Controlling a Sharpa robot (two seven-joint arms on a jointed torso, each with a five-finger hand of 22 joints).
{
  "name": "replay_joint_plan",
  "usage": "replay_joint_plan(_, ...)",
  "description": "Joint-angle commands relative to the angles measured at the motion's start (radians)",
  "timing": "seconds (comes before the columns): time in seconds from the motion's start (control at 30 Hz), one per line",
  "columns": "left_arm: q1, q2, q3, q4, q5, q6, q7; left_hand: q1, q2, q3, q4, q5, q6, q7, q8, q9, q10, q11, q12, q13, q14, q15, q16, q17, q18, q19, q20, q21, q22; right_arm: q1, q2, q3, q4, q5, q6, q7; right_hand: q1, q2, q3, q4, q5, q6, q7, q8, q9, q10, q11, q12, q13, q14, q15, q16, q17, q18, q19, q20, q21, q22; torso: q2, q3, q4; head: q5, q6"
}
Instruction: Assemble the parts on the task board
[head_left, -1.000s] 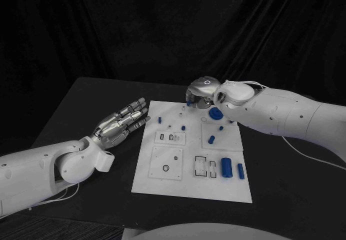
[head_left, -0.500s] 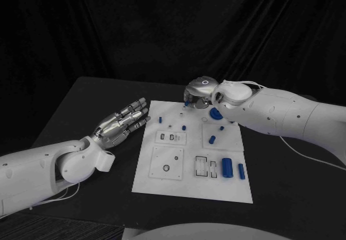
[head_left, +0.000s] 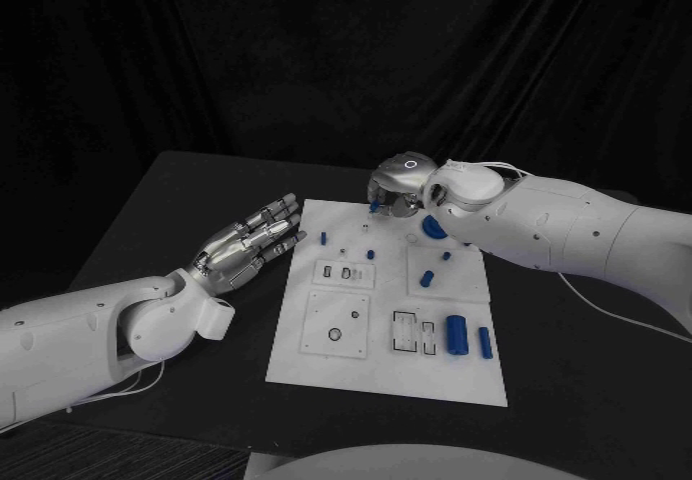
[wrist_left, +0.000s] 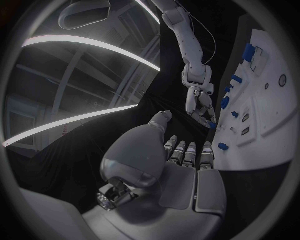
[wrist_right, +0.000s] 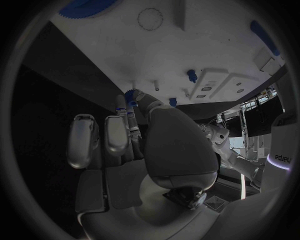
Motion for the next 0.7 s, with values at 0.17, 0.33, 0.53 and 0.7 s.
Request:
replay_joint_plan(0.17, 0.002, 0.005, 0.001, -0.002, 0.0, 0.009, 0.011, -0.01, 0.001, 0.0, -0.006, 0.007, 0.001, 0.005, 0.006, 0.001, -0.001, 0.009, 0.003, 0.001, 0.0, 0.006, -0.007, -0.002, -0.007, -0.001, 0.005, -0.003, -0.001, -0.004, 0.007, 0.001, -0.006, -0.007, 0.014, -0.005, -0.004, 0.006, 0.004, 0.004, -0.009, -0.007, -0.003, -0.008, 0.069, -0.009, 0.005, -0.007, -0.001, -0.002, 0.009, 0.001, -0.003, -0.012, -0.005, 0.007, 0.002, -0.001, 0.001, 0.001, 0.001, -0.003, -0.006)
replay_joint_plan(0.33, 0.002, 0.005, 0.001, -0.001, 0.0, 0.008, 0.012, -0.01, 0.001, 0.0, -0.006, 0.007, 0.001, 0.005, 0.006, 0.001, -0.001, 0.009, 0.003, 0.001, 0.0, 0.006, -0.007, -0.002, -0.007, -0.001, 0.005, -0.003, -0.001, -0.006, 0.009, 0.001, -0.011, -0.007, 0.029, -0.008, -0.003, 0.006, 0.006, 0.004, -0.009, -0.01, -0.003, -0.01, 0.07, -0.012, 0.006, -0.007, -0.001, -0.003, 0.009, 0.0, -0.006, -0.012, -0.006, 0.008, 0.0, -0.004, 0.0, 0.0003, 0.0, 0.0, -0.009)
replay_joint_plan(0.53, 0.002, 0.004, 0.001, -0.001, 0.0, 0.007, 0.012, -0.011, 0.001, 0.001, -0.007, 0.007, 0.001, 0.006, 0.006, 0.001, -0.001, 0.009, 0.003, 0.001, 0.0, 0.007, -0.007, -0.002, -0.007, -0.001, 0.006, -0.003, -0.001, -0.01, 0.014, 0.001, -0.02, -0.007, 0.036, -0.01, -0.004, 0.005, 0.008, 0.005, -0.009, -0.017, -0.002, -0.015, 0.07, -0.021, 0.008, -0.008, -0.001, -0.006, 0.009, -0.002, -0.008, -0.011, -0.009, 0.009, -0.002, -0.005, 0.0, -0.0009, -0.0018, 0.003, -0.007)
replay_joint_plan(0.7, 0.002, 0.005, 0.001, -0.002, 0.0, 0.009, 0.012, -0.011, 0.001, 0.001, -0.007, 0.007, 0.001, 0.006, 0.006, 0.001, -0.001, 0.009, 0.003, 0.001, 0.0, 0.007, -0.007, -0.002, -0.007, -0.001, 0.006, -0.003, -0.001, -0.013, 0.019, 0.001, -0.025, -0.007, 0.039, -0.007, -0.004, 0.005, 0.008, 0.005, -0.01, -0.02, -0.002, -0.017, 0.07, -0.025, 0.008, -0.008, -0.001, -0.007, 0.009, -0.003, -0.01, -0.01, -0.01, 0.009, -0.004, -0.007, -0.001, -0.001, -0.0018, 0.003, -0.009)
